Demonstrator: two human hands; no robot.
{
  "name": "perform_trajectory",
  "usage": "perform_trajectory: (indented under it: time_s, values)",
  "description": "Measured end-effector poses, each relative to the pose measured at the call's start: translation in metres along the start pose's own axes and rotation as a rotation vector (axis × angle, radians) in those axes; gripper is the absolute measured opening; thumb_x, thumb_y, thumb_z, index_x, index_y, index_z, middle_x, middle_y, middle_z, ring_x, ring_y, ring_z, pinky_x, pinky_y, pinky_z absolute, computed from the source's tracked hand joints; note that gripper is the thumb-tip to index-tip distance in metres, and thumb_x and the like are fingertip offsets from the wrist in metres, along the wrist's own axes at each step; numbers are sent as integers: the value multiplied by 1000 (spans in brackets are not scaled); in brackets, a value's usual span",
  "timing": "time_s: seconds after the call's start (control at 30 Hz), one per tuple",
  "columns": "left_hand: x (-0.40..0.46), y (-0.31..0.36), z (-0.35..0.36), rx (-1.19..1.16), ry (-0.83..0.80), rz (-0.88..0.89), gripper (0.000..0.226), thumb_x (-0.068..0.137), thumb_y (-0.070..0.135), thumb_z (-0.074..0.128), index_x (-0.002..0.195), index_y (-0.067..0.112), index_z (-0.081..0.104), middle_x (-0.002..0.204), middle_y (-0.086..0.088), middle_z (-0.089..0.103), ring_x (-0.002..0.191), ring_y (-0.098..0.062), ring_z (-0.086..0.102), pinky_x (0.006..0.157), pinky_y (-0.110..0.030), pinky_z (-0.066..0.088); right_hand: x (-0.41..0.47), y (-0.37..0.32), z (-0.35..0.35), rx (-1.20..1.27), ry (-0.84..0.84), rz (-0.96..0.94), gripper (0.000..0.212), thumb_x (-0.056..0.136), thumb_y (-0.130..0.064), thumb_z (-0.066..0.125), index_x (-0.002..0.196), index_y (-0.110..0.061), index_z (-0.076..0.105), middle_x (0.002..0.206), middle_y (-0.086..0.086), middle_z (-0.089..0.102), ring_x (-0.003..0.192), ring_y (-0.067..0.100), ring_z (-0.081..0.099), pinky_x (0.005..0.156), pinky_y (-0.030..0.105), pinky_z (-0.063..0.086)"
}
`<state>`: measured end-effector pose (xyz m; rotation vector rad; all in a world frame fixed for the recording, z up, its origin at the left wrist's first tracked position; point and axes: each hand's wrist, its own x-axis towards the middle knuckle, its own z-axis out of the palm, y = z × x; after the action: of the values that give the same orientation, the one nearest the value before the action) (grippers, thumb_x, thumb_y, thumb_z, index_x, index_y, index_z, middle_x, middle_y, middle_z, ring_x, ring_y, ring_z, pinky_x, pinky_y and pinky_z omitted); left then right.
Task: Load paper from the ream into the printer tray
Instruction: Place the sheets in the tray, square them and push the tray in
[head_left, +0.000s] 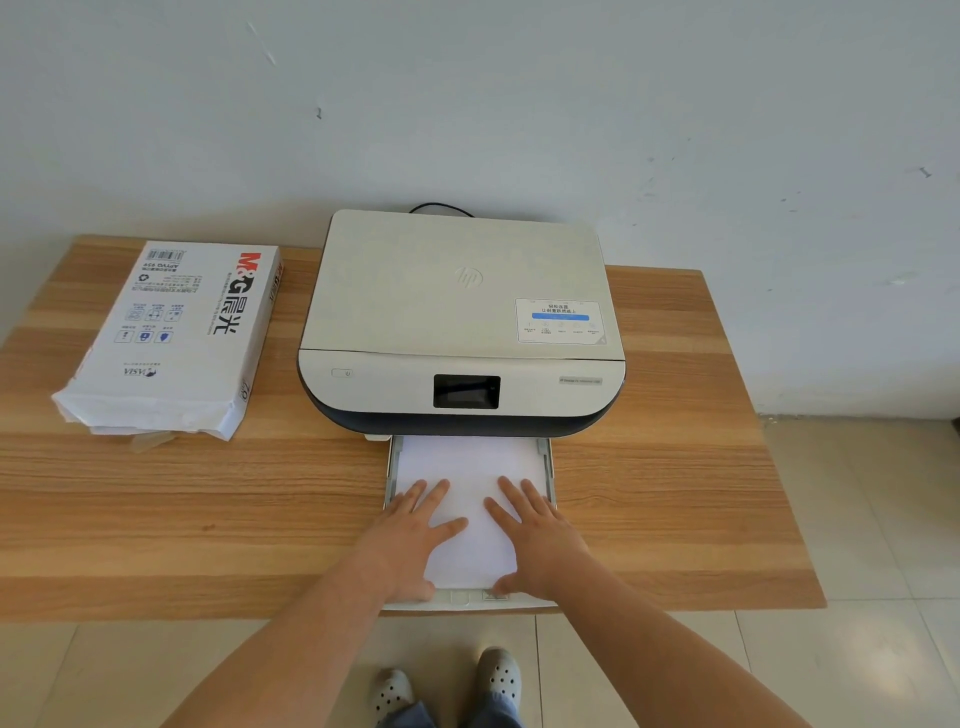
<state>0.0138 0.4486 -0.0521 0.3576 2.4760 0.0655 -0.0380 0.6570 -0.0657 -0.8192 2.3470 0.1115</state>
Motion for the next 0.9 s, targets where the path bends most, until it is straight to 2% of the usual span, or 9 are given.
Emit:
perform_trajectory:
  time_s: [0.17,0.3,0.43,0.53,0.6,0.67,0.77,0.83,0.9]
  values:
    - [0,-1,-2,25,-19,7,91,80,43,64,147,42,3,157,1,-24,144,-26,-18,117,-46,3,-1,-3,-8,80,4,17,105,78,-65,61,152,-30,-5,160,-3,-21,145,24,-20,118,45,1]
    - [2,-13,-9,-5,95,-5,91,77,66,53,148,39,2,160,3,-11,145,-24,-10,116,-46,-3,-1,0,-28,295,174,57,91,80,-68,54,152,-31,13,161,-7,3,147,18,0,117,43,20]
    - [4,-30,-26,-114,329,-156,73,86,66,40,145,27,24,152,-1,26,139,-21,21,114,-41,21,3,20,-46,525,367,235,69,89,-59,49,145,-22,33,151,0,33,137,23,32,112,40,32]
    - [7,-39,-27,-262,402,-335,66,87,65,40,135,18,39,130,-3,50,118,-20,47,100,-36,43,3,37,-46,546,391,386,42,95,-45,47,125,-16,52,130,4,51,114,23,51,96,39,46]
    - [7,-42,-24,-317,370,-432,60,87,65,37,121,17,47,103,-2,58,91,-17,56,82,-34,53,2,43,-43,587,352,493,28,97,-37,41,106,-14,56,111,5,58,95,22,55,83,41,51]
    - [9,-44,-18,-360,291,-504,60,87,67,32,114,17,51,92,-1,59,80,-16,57,72,-34,54,1,45,-40,607,235,571,29,97,-33,35,99,-13,56,97,5,60,84,22,58,77,42,54]
    - [15,-45,-7,-469,158,-557,64,89,65,29,124,17,51,110,-3,64,93,-19,60,80,-35,53,0,44,-35,568,83,560,30,98,-29,31,100,-14,58,81,2,61,80,23,62,76,39,55]
    - [19,-45,-4,-502,114,-545,59,93,57,31,133,15,45,125,-5,59,106,-21,58,87,-36,50,1,42,-33,516,33,534,30,98,-24,31,105,-15,59,89,5,65,84,25,63,78,39,56]
    - [20,-46,-6,-497,104,-533,52,96,49,31,133,14,45,126,-6,58,108,-21,57,89,-36,49,4,40,-30,500,6,525,30,98,-20,30,106,-14,58,96,8,66,85,25,63,79,38,56]
